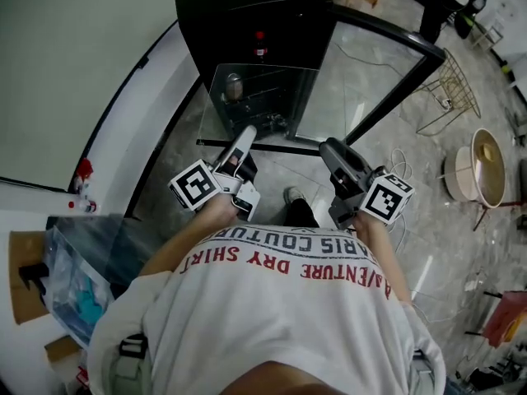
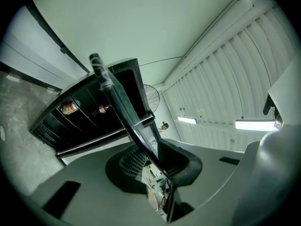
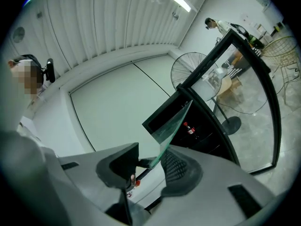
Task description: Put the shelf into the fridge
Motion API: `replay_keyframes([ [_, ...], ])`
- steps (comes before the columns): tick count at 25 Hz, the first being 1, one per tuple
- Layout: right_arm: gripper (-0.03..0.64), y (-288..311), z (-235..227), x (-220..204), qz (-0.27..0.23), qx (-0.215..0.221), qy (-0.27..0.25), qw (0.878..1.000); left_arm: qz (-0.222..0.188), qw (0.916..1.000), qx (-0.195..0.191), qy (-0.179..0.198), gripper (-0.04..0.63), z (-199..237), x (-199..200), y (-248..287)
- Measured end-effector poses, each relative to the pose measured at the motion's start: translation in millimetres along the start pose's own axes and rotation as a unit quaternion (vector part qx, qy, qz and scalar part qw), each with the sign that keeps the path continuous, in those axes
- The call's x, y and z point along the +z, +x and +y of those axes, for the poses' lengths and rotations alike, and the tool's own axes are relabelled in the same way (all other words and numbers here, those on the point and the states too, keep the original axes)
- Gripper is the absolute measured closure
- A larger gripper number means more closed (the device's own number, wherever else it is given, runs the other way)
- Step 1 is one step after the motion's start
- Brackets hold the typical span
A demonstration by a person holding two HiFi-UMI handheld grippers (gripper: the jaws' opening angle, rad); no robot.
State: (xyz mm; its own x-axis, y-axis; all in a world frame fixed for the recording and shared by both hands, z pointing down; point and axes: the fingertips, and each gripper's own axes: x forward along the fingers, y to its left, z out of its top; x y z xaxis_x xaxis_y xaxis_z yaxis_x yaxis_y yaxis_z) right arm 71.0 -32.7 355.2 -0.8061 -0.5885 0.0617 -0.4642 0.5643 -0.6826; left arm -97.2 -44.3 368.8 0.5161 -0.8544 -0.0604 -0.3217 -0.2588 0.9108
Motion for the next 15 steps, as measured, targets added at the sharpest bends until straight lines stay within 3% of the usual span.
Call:
replay_keyframes([
  [15,0.474,84.2,-75.6,57.5,0.096,0.073,0.010,0.993,-0.095,0.9931,0.069,-0.001,0.506,36.2,38.7,65.0],
])
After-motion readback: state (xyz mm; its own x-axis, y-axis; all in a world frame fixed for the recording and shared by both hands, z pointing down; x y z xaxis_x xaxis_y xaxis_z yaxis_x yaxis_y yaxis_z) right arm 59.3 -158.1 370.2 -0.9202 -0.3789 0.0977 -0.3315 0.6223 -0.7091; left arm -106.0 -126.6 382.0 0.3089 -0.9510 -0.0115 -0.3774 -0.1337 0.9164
